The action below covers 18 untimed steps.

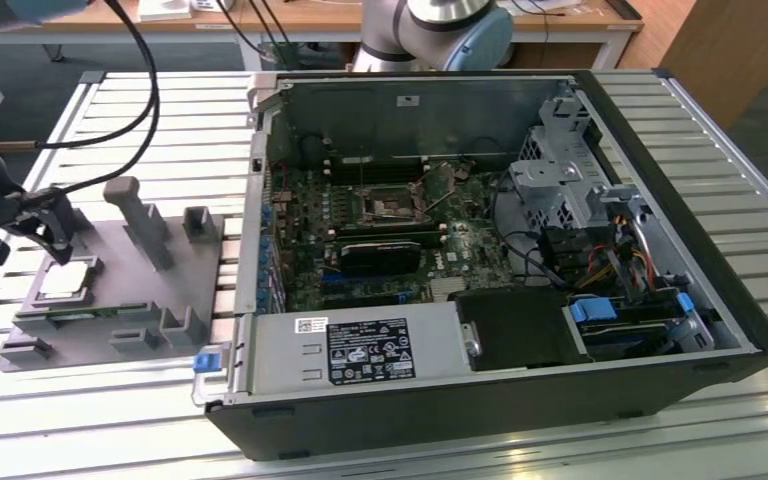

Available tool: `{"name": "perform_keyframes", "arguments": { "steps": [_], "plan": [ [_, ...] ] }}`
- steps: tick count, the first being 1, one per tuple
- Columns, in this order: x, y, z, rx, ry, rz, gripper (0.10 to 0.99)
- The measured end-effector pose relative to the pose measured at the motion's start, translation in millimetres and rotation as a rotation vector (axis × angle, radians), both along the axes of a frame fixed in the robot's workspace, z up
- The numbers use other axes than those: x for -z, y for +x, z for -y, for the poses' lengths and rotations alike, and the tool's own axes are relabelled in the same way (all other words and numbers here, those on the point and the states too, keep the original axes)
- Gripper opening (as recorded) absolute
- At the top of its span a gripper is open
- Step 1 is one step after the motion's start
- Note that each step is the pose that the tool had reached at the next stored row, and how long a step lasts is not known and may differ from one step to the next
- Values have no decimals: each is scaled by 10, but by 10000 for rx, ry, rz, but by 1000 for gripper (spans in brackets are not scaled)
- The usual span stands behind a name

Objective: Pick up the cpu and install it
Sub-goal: 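Pick up the cpu and move it towards the insertion slot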

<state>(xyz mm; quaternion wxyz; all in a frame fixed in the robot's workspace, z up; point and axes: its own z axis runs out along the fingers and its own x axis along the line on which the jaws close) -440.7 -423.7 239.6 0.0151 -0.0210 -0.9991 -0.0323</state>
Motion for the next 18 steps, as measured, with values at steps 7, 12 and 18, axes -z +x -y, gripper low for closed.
{"name": "perform_keyframes", "arguments": {
  "steps": [7,12,18],
  "plan": [
    [103,3,-2,-1,0,-3,718],
    [182,3,-9,-1,-5,-2,788],
    [289,2,-23,4,-5,-13,788]
  ]
}}
